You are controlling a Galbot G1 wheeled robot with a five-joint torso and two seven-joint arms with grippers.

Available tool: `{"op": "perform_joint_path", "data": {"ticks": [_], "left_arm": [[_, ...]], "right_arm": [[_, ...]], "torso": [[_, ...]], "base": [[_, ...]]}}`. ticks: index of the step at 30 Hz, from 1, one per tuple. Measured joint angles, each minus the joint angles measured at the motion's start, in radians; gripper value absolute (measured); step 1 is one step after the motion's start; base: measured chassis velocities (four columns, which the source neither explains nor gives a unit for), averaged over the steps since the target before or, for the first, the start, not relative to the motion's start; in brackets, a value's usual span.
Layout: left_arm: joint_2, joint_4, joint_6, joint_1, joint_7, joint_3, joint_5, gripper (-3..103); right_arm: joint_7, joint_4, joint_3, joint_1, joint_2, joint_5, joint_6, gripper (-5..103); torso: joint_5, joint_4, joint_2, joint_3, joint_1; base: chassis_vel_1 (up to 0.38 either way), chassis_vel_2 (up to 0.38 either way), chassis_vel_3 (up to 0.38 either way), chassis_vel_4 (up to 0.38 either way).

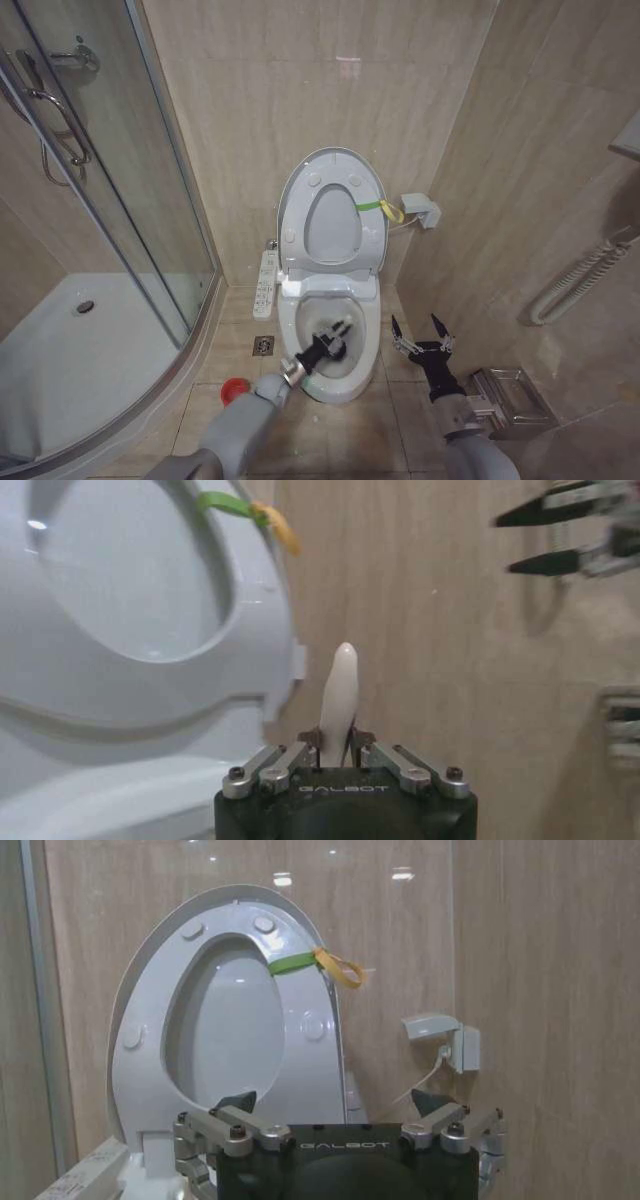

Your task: Open the toilet lid, clean the toilet bowl with a toilet brush, close the toilet lid, and flush.

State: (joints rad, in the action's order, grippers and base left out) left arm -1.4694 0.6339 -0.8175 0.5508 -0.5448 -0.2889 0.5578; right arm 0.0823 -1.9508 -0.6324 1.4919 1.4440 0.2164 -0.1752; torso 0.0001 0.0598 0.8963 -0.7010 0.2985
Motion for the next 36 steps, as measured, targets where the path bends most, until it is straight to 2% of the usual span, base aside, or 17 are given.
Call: {"op": "perform_joint_path", "data": {"ticks": [3,7,14,18,23,29,36], "left_arm": [[0.013,0.030,0.001,-0.008,0.000,0.009,0.009,19],[0.009,0.091,0.001,-0.007,0.002,-0.012,0.065,19],[-0.013,0.083,0.000,0.018,-0.014,-0.065,0.106,19],[-0.019,0.044,-0.003,0.023,-0.033,-0.069,0.104,19],[-0.005,0.009,-0.002,0.011,-0.033,-0.031,0.053,19],[0.019,0.088,0.000,-0.003,0.010,0.009,0.051,19],[0.000,0.111,0.000,-0.001,0.013,-0.014,0.086,19]], "right_arm": [[0.000,0.000,0.000,0.000,0.000,0.000,0.000,100],[0.000,0.000,0.000,0.000,0.000,0.000,0.000,100],[0.000,0.000,0.000,0.000,0.000,0.000,0.000,100],[0.000,0.000,0.000,0.000,0.000,0.000,0.000,100],[0.000,0.000,0.000,0.000,0.000,0.000,0.000,100],[0.000,0.000,0.000,0.000,0.000,0.000,0.000,100],[0.000,0.000,0.000,0.000,0.000,0.000,0.000,100]], "torso": [[0.0002,-0.0001,0.000,0.000,0.000],[0.0000,0.0002,0.000,0.000,0.000],[-0.0001,0.0000,0.000,0.000,0.000],[-0.0001,0.0000,0.000,0.000,0.000],[0.0000,0.0000,0.000,0.000,0.000],[-0.0001,0.0001,0.000,0.000,0.000],[-0.0001,0.0003,0.000,0.000,0.000]], "base": [[0.000,0.000,0.000,0.000],[0.000,0.000,0.000,0.000],[0.000,0.000,0.000,0.000],[0.000,0.000,0.000,0.000],[0.000,0.000,0.000,0.000],[0.000,0.000,0.000,0.000],[0.000,0.000,0.000,0.000]]}}
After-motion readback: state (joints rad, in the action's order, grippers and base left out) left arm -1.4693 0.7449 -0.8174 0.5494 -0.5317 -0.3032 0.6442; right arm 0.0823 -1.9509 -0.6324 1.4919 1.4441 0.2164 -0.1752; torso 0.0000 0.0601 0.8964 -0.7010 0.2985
